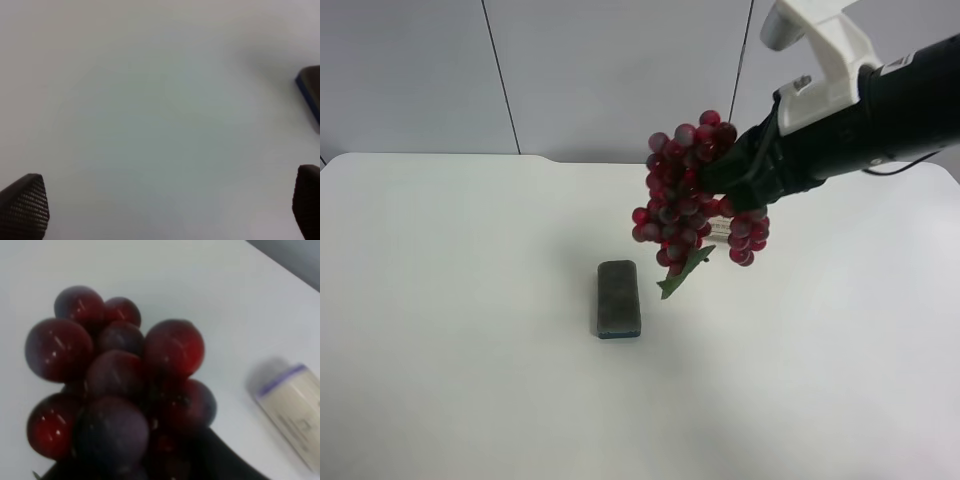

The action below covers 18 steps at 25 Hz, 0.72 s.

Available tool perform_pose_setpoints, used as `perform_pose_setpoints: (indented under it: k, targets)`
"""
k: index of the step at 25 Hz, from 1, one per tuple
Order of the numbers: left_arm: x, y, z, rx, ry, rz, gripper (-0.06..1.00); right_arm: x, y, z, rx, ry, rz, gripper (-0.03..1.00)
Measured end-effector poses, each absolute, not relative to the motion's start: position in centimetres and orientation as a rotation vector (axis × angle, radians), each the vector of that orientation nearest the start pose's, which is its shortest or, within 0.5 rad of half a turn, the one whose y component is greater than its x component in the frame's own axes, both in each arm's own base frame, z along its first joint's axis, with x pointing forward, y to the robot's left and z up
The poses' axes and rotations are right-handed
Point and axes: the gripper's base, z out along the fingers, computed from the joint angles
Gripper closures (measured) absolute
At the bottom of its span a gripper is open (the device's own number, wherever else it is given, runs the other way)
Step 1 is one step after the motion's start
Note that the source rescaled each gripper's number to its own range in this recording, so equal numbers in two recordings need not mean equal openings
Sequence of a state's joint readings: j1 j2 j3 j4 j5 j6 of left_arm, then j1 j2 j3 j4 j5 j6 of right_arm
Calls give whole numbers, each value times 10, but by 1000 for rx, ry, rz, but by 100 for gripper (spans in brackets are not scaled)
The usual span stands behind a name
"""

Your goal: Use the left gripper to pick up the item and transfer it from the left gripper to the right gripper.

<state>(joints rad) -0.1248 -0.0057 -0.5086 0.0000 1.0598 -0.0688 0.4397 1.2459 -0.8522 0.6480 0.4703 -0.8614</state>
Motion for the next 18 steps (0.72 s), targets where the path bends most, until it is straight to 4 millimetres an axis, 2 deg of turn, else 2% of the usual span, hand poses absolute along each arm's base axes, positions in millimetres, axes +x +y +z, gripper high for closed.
perform_pose_setpoints:
  k: [4,10,14,18]
  targets:
    - [-7,1,280,7,2030,-91,-5,236,109,315,-860,2198,285,96]
    - [-7,0,280,-1,2029,-86,-5,231,83,335,-740,2468,54,96]
    - [-7,0,280,-1,2029,-86,-5,222,70,333,-715,2612,-76,96]
    - [-7,0,280,-1,2029,-86,-5,219,67,331,-720,2655,-99,96]
